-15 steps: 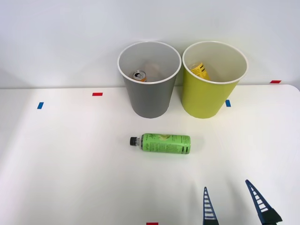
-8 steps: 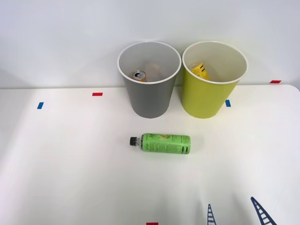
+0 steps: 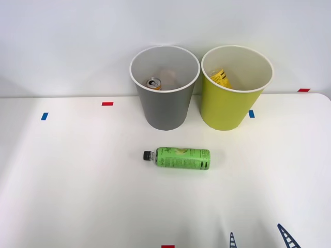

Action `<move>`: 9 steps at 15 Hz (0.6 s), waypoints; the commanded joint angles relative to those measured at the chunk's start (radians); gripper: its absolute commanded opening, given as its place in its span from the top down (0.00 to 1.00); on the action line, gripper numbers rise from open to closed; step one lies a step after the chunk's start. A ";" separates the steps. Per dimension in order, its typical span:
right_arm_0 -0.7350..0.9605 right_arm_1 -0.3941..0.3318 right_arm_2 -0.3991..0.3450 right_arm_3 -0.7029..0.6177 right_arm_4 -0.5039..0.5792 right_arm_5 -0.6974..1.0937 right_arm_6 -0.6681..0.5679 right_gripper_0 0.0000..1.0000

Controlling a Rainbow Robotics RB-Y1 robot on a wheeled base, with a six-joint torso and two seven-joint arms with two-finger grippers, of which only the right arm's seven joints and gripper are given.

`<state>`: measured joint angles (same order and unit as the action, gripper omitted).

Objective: Put cans in the gray bin, plastic bottles in the light green bin

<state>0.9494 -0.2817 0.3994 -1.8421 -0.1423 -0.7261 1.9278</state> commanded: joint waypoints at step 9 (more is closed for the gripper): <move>0.000 -0.001 -0.001 0.000 0.000 0.000 0.000 0.00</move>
<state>0.9495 -0.2822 0.3990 -1.8422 -0.1425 -0.7259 1.9282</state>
